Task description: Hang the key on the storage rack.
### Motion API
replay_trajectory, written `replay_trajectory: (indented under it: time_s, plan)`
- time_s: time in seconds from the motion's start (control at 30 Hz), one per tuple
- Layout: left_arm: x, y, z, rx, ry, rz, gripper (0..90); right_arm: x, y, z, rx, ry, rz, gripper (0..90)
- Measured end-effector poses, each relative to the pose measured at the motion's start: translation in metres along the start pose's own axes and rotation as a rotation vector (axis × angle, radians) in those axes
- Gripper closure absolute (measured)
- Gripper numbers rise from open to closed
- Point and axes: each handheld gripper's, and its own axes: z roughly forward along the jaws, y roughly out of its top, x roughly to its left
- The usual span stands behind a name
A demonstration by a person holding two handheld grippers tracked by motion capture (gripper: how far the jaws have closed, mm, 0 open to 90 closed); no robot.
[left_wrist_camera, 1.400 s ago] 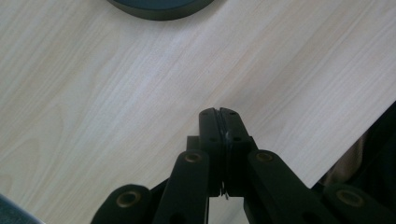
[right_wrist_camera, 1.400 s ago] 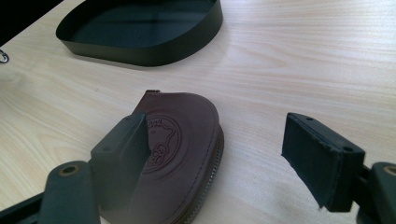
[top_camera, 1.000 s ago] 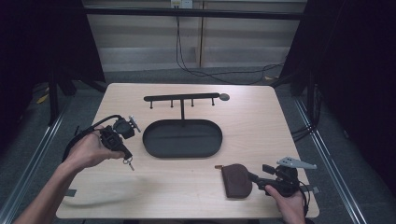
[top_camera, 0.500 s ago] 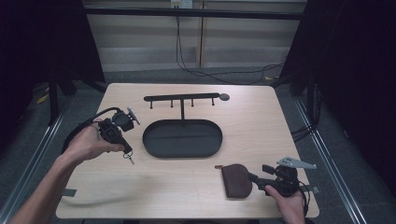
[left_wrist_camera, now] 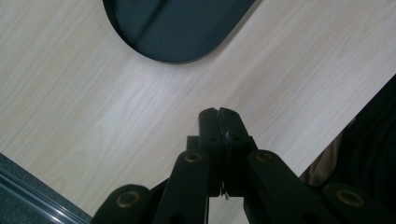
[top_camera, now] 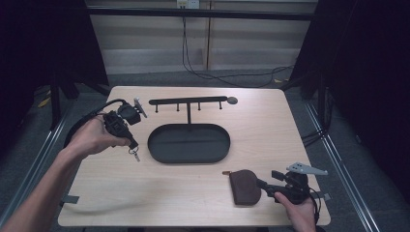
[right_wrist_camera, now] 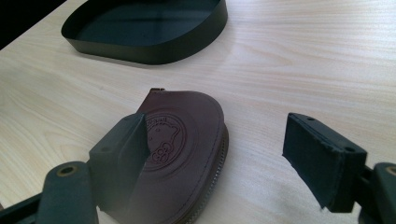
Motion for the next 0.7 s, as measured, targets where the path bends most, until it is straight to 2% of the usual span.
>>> replay_trajectory:
  time_s: [0.13, 0.37, 0.5, 0.7]
  plan:
    - [0.0, 0.005, -0.003, 0.01, 0.024, 0.001, 89.4, 0.0, 0.0, 0.0, 0.002, 0.001, 0.002, 22.1]
    - [0.002, 0.016, -0.014, -0.01, 0.029, -0.006, 89.4, 0.0, 0.0, 0.0, 0.002, 0.002, 0.004, 22.0]
    - [0.003, 0.02, -0.016, 0.006, 0.047, -0.011, 89.4, 0.0, 0.0, 0.0, 0.003, 0.002, 0.004, 21.9]
    - [0.005, 0.031, -0.021, -0.003, 0.037, -0.005, 89.4, 0.0, 0.0, 0.0, 0.003, 0.006, 0.007, 22.0]
